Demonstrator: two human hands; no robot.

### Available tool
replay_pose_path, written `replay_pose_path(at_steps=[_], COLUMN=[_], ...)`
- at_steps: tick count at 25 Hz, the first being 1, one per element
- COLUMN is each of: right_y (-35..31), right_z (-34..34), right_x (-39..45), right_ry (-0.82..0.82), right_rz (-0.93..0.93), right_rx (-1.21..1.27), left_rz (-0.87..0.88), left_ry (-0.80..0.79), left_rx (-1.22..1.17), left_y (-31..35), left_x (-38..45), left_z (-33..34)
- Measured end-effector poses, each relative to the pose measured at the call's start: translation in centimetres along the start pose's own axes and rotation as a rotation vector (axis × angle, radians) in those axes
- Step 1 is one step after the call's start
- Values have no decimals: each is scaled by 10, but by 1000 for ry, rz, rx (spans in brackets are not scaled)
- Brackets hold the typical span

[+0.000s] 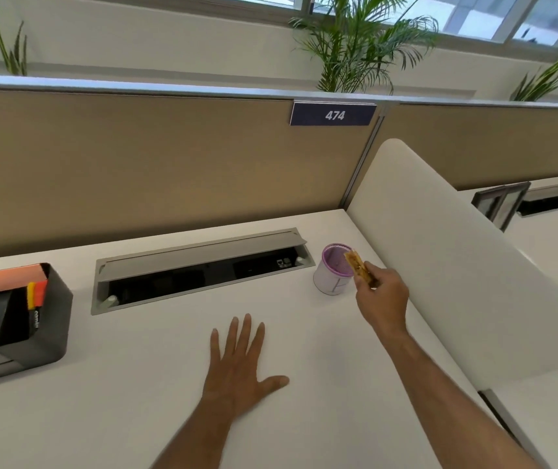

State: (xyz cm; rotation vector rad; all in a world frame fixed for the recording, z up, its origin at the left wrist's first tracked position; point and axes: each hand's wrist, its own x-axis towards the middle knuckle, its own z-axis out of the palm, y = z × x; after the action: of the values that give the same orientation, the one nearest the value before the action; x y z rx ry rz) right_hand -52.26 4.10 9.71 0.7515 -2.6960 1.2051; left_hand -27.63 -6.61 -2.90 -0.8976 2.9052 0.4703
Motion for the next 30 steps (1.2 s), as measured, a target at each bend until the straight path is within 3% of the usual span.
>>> replay_pose_path(at_steps=[6, 19, 23, 30], right_y=[11, 1, 1, -2], right_z=[16, 25, 26, 27], right_x=[48, 66, 65, 61], right_ry=[-20, 52, 7, 3], right_rz=[28, -100, -171, -184], right_rx=[-138, -118, -246, -221], left_rz=[16, 12, 11, 8], left_ry=[139, 126, 124, 115], left_rx=[4, 6, 1, 5], left_y=[3, 3, 2, 2], left_x=[-2, -2, -2, -3], left_z=[7, 6, 6, 7])
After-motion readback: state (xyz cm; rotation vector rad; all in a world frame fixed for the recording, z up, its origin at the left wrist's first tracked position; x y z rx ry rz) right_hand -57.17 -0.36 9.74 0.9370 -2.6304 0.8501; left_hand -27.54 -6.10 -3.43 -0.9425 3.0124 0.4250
